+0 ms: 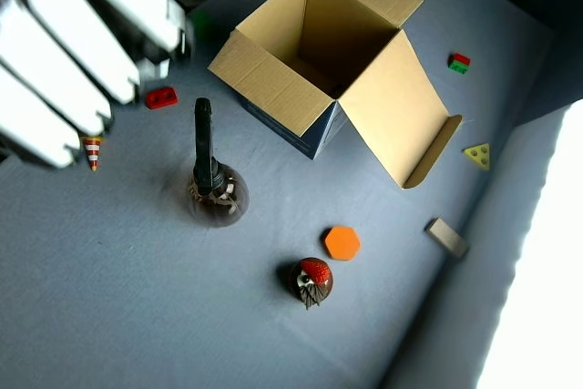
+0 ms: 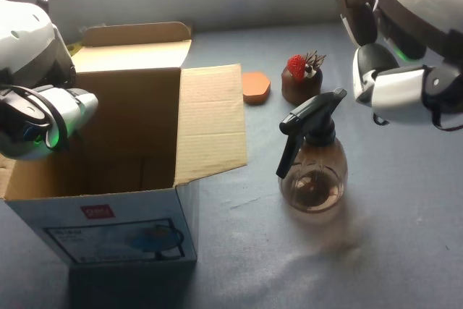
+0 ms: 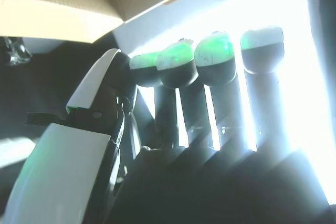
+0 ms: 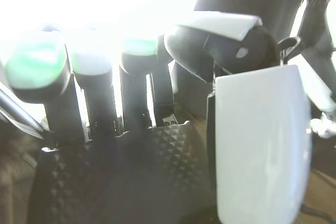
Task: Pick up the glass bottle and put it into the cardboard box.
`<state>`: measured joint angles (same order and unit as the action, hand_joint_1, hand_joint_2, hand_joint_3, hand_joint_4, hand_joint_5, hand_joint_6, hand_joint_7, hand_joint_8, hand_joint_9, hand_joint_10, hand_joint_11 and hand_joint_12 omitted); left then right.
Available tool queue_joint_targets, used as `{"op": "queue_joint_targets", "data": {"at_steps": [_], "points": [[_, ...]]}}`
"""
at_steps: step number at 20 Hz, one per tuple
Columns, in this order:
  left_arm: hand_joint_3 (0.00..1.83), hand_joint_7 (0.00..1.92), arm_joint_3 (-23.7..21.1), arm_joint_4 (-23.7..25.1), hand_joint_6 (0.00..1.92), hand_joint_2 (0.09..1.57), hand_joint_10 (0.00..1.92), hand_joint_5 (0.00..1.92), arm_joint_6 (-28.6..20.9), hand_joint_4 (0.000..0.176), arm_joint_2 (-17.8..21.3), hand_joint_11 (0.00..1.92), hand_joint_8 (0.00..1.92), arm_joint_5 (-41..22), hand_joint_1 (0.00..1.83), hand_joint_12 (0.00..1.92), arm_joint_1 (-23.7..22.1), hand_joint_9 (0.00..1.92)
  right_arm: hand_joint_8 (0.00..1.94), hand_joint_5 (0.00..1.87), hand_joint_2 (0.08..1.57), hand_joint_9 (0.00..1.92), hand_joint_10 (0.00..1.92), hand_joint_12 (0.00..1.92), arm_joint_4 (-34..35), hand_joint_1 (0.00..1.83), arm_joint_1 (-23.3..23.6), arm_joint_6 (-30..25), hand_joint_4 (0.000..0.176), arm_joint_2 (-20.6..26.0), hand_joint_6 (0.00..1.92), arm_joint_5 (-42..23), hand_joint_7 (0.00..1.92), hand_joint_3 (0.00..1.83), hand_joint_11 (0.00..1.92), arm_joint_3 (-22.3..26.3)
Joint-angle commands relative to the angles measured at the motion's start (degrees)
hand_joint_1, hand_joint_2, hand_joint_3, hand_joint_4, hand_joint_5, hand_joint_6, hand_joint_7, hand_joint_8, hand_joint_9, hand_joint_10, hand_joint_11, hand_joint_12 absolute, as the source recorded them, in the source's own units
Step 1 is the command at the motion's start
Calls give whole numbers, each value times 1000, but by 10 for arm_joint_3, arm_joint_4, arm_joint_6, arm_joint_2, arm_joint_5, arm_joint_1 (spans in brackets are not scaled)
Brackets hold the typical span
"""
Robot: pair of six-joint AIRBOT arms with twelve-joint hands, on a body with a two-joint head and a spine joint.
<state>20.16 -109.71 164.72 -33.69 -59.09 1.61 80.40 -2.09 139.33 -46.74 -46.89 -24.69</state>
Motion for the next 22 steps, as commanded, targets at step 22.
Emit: {"op": "queue_joint_targets", "data": {"at_steps": [22], "points": [[4, 71, -142, -22, 7, 1286, 6, 69, 11, 34, -13, 0, 2, -248, 107, 332, -71, 73, 1, 0, 1151, 2, 0, 0, -123, 859, -10, -339, 0, 40, 0, 531, 4, 0, 0, -222]]}}
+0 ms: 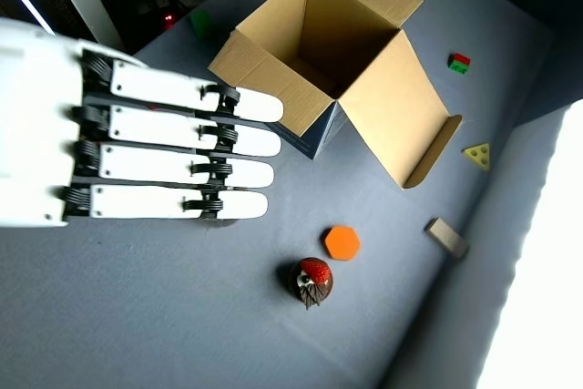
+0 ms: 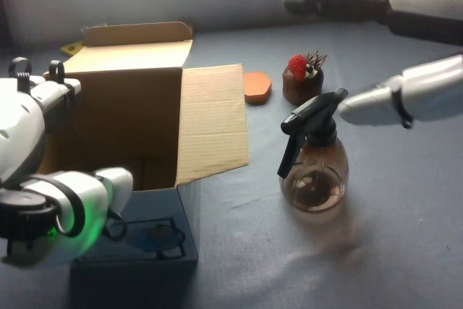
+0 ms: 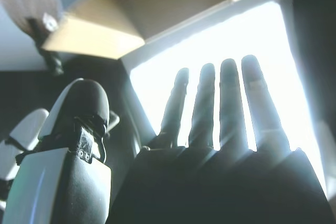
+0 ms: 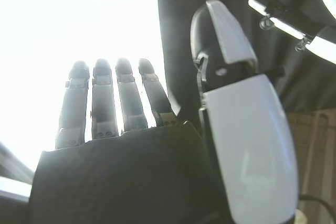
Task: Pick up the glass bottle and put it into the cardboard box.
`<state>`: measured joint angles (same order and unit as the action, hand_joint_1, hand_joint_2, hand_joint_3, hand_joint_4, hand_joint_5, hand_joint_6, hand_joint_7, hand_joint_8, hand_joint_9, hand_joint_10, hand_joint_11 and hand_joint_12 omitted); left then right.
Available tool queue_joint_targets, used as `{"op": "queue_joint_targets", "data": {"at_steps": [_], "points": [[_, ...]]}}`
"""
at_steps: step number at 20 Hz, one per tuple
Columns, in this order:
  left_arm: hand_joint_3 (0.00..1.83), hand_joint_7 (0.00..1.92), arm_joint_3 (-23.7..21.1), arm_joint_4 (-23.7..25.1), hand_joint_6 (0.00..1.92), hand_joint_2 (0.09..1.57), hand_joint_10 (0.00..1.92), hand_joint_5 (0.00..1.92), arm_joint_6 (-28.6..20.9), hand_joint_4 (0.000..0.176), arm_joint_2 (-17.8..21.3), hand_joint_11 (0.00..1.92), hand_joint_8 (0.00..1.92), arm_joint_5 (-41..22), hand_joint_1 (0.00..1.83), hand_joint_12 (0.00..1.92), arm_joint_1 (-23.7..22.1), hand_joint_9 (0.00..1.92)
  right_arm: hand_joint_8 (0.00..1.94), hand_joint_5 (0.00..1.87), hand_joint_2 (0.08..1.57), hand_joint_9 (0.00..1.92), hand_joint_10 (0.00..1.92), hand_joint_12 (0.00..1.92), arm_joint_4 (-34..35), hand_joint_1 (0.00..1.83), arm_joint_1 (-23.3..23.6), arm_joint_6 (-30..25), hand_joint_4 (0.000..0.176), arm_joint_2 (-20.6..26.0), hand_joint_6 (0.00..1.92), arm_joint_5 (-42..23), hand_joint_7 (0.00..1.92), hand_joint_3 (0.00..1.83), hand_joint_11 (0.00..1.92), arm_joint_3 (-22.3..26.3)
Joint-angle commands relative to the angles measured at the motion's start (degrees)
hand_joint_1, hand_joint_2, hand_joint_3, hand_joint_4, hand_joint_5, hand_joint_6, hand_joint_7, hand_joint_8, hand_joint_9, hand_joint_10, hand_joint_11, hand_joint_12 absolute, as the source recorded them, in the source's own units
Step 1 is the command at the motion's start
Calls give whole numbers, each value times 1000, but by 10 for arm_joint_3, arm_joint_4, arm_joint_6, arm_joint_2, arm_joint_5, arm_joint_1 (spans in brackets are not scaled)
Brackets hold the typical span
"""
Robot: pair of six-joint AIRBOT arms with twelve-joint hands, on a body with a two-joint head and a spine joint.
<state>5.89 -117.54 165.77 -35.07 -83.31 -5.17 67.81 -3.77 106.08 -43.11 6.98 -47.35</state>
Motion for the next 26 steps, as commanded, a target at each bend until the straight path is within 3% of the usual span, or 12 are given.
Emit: {"op": "queue_joint_targets", "data": {"at_steps": [1, 3, 6, 8, 10, 14, 16, 18, 20, 22, 26], "points": [[3, 74, -5, 44, 6, 1286, 7, 71, 0, 35, -3, 0, 2, -19, 118, 393, -11, 77, 1, 0, 1152, 7, 2, 0, 52, 867, 4, 25, 0, 4, 0, -3, 2, 0, 0, -8], [5, 79, -18, 25, 7, 1294, 9, 77, -16, 35, -9, 0, 2, -48, 131, 395, -21, 88, 0, 0, 1163, 0, 0, 0, 238, 888, 2, 170, 0, 4, 0, 28, 0, 0, 0, -31], [4, 105, -37, 13, 14, 1300, 11, 113, -49, 33, -15, 0, 5, -80, 134, 444, -28, 104, 0, 0, 1168, 13, 6, 0, 429, 886, -14, 354, 0, 13, 0, 102, 0, 0, 0, -45], [5, 88, -51, 7, 3, 1313, 7, 99, -83, 34, -20, 0, 3, -95, 117, 318, -31, 81, 0, 0, 1173, 18, 7, 0, 429, 877, -21, 363, 0, 16, 0, 135, 0, 0, 0, -56], [8, 82, -67, -5, 1, 1324, 4, 95, -85, 37, -25, 0, 1, -115, 113, 274, -35, 72, 0, 0, 1223, 1, 0, 0, 430, 800, -35, 366, 0, 16, 0, 187, 0, 19, 0, -78], [0, 89, -97, -6, 5, 1304, 6, 78, -123, 38, -32, 0, 4, -125, 199, 402, -27, 84, 0, 0, 1236, 9, 4, 0, 472, 776, -89, 425, 0, 4, 0, 312, 0, 23, 0, -140], [0, 93, -105, -9, 4, 1297, 5, 78, -134, 38, -33, 0, 2, -134, 232, 401, -17, 87, 0, 0, 1228, 3, 1, 0, 494, 770, -108, 467, 0, 1, 0, 319, 0, 19, 0, -153], [2, 56, -105, -6, 2, 1315, 1, 64, -147, 37, -35, 0, 3, -125, 194, 270, -1, 74, 0, 0, 1202, 0, 0, 0, 525, 800, -128, 521, 0, -3, 0, 321, 0, 6, 0, -158], [4, 58, -105, 4, 4, 1322, 4, 67, -179, 37, -38, 0, 5, -124, 178, 244, 29, 80, 0, 0, 1193, 5, 2, 0, 592, 827, -152, 577, 0, -9, 0, 342, 0, 1, 0, -164], [5, 73, -105, 31, 5, 1324, 7, 68, -219, 37, -44, 0, 10, -116, 176, 238, 76, 89, 0, 0, 1186, 6, 2, 0, 618, 846, -170, 597, 0, -12, 0, 369, 0, 0, 0, -167], [3, 69, -105, 62, 7, 1325, 7, 83, -264, 37, -68, 0, 2, -114, 174, 174, 134, 95, 0, 0, 1172, 0, 0, 0, 619, 858, -186, 563, 0, -28, 0, 391, 0, 0, 0, -195]]}}
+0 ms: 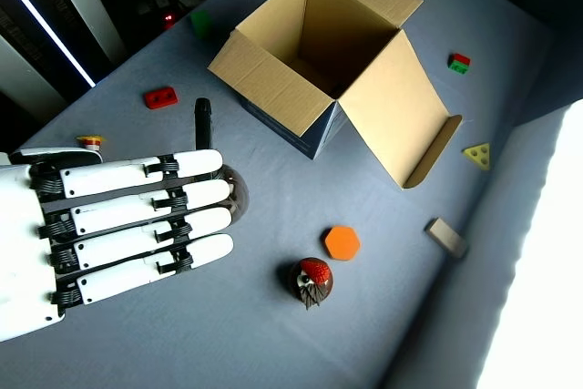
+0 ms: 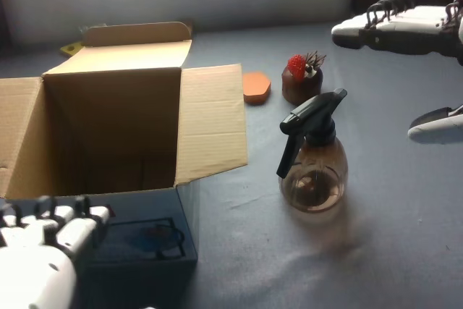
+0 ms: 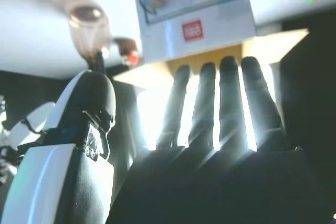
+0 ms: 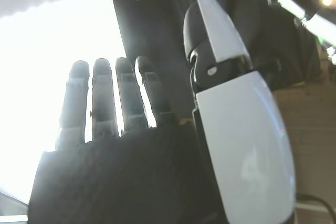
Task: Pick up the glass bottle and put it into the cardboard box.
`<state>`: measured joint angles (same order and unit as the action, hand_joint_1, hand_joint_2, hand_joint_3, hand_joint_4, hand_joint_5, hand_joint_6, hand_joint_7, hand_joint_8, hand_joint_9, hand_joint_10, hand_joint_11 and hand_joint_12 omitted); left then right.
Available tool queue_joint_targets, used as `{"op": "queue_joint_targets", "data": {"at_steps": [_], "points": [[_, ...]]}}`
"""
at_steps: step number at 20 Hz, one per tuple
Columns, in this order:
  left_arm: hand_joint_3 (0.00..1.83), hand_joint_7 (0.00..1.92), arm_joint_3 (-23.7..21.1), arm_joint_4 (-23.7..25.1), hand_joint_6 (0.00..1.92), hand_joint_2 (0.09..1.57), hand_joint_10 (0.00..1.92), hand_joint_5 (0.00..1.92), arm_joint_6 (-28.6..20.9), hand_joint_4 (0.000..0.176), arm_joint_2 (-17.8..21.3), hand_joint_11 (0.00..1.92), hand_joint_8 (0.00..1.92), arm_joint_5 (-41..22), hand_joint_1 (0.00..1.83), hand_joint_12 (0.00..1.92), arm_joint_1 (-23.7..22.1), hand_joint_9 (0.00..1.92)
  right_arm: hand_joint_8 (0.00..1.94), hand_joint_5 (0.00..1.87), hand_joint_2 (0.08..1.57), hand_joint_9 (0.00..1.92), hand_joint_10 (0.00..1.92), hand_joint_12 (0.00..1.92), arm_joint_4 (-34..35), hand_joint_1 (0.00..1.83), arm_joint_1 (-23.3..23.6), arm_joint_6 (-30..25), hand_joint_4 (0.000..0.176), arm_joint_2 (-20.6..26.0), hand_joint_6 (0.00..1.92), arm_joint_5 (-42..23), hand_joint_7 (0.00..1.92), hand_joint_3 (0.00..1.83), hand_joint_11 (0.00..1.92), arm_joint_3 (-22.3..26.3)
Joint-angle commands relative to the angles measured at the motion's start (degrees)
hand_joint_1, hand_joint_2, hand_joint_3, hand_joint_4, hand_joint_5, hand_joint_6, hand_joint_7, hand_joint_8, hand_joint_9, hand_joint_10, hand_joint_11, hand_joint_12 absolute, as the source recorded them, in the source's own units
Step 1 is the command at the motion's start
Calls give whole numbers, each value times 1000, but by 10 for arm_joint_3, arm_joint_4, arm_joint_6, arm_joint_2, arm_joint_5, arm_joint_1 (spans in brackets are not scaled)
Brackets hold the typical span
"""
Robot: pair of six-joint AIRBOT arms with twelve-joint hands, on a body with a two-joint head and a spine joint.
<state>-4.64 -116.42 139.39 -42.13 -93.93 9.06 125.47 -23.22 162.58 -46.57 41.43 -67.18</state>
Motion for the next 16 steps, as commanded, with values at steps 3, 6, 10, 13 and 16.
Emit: {"op": "queue_joint_targets", "data": {"at_steps": [3, 6, 10, 13, 16], "points": [[3, 68, 1, 93, 7, 1325, 6, 85, -72, 37, -67, 0, 2, -49, 173, 167, 65, 94, 0, 0, 1168, 0, 0, 0, 25, 864, -17, -34, 0, -15, 0, 123, 0, 0, 0, -42], [5, 85, 6, 108, 5, 1337, 9, 84, -81, 37, -95, 0, 3, -50, 183, 321, 89, 107, 0, 0, 1133, 19, 8, 0, 25, 935, -36, -50, 0, -38, 0, 160, 0, 0, 0, -77], [0, 79, 5, 125, 13, 1321, 2, 110, -115, 35, -114, 0, 2, -71, 233, 247, 123, 102, 0, 0, 1133, 0, 0, 0, 53, 971, -43, -53, 0, -76, 0, 173, 0, 0, 0, -124], [0, 77, 5, 139, 7, 1324, 1, 98, -130, 35, -122, 0, 0, -71, 225, 240, 141, 99, 0, 0, 1131, 0, 0, 0, 52, 962, -41, -63, 0, -104, 0, 176, 0, 0, 0, -156], [2, 69, 7, 139, 1, 1329, 0, 87, -130, 36, -129, 0, 0, -71, 212, 263, 145, 98, 0, 0, 1129, 0, 0, 0, 42, 963, -34, -96, 0, -130, 0, 174, 0, 0, 0, -181]]}}
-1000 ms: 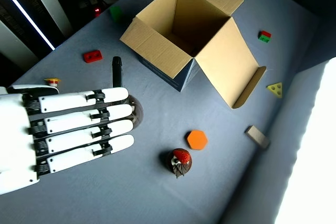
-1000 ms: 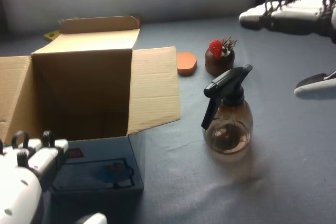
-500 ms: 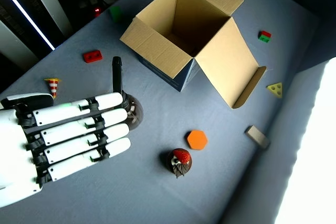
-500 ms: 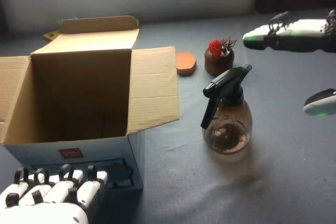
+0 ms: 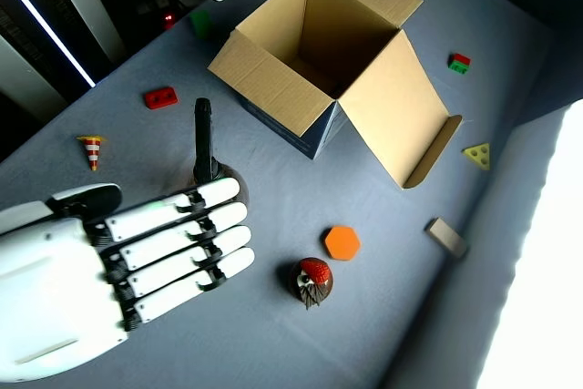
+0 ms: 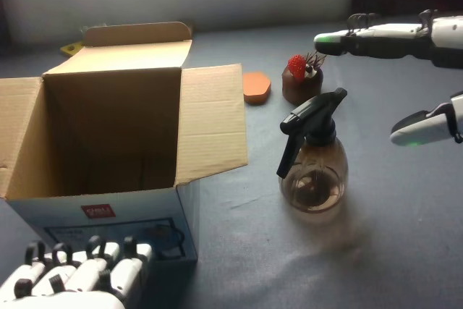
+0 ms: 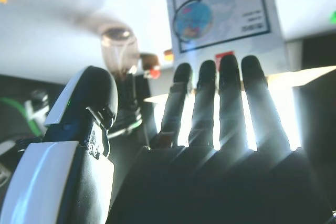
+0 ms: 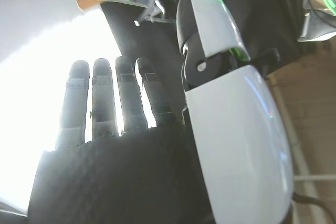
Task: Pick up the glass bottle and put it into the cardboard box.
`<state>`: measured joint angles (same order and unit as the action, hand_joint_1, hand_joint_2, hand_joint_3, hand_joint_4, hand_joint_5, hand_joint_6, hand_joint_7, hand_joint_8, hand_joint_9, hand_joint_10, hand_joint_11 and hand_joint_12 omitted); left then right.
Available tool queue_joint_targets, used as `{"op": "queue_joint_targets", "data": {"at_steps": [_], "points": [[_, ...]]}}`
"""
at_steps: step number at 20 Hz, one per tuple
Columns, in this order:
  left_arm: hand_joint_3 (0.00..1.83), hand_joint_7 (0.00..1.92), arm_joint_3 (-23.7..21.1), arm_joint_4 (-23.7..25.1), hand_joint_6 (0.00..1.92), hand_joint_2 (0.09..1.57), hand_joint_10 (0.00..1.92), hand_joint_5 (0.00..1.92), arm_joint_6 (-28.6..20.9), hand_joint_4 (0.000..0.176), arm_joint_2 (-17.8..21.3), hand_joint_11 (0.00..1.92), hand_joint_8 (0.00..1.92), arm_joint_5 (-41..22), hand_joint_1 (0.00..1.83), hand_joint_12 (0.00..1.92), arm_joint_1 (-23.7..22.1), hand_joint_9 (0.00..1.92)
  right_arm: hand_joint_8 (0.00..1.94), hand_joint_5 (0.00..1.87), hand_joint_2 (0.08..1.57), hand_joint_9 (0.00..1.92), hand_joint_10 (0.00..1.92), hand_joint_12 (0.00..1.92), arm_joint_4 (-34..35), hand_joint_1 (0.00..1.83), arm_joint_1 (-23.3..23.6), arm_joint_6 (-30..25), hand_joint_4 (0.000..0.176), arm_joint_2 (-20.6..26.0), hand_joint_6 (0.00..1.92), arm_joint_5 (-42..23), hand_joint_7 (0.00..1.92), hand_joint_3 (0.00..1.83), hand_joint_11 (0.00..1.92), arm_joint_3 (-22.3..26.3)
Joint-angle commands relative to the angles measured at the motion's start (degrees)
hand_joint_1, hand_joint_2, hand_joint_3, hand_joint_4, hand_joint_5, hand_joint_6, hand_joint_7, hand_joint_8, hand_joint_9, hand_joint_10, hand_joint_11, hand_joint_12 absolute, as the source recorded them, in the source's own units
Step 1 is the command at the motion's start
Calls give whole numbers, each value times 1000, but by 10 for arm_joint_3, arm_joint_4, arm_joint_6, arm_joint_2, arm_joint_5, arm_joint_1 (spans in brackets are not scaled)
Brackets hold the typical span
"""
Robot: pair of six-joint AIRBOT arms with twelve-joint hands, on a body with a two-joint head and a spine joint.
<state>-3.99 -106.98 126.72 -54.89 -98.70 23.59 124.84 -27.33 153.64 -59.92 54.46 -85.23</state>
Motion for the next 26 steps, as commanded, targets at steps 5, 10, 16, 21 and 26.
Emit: {"op": "queue_joint_targets", "data": {"at_steps": [5, 10, 16, 21, 26], "points": [[0, 70, -1, 53, 2, 1328, 1, 91, -4, 36, -2, 0, 1, -23, 214, 382, 0, 101, 0, 0, 1134, 0, 0, 0, 15, 984, 13, -36, 0, -14, 0, 37, 0, 0, 0, -8], [0, 69, 0, 53, 2, 1329, 0, 95, -4, 36, -2, 0, 1, -21, 213, 313, 1, 97, 0, 0, 1124, 0, 0, 0, 15, 987, 19, -42, 0, -46, 0, 25, 0, 0, 0, -22], [9, 44, 2, 53, 4, 1349, 1, 54, -4, 37, -6, 0, 1, -14, 172, 274, 1, 75, 0, 0, 1122, 0, 0, 0, -13, 1004, 21, -50, 0, -68, 0, 21, 0, 0, 0, -24], [3, 68, 5, 87, 11, 1356, 3, 96, -42, 36, -15, 0, 3, -10, 177, 315, 39, 84, 0, 0, 1109, 0, 0, 0, -19, 1012, 22, -46, 0, -82, 0, 18, 0, 0, 0, -25], [2, 76, 12, 87, 10, 1355, 5, 96, -42, 35, -18, 0, 5, -10, 173, 314, 49, 88, 0, 0, 1108, 0, 0, 0, -19, 1000, 22, -46, 0, -95, 0, 11, 0, 0, 0, -37]]}}
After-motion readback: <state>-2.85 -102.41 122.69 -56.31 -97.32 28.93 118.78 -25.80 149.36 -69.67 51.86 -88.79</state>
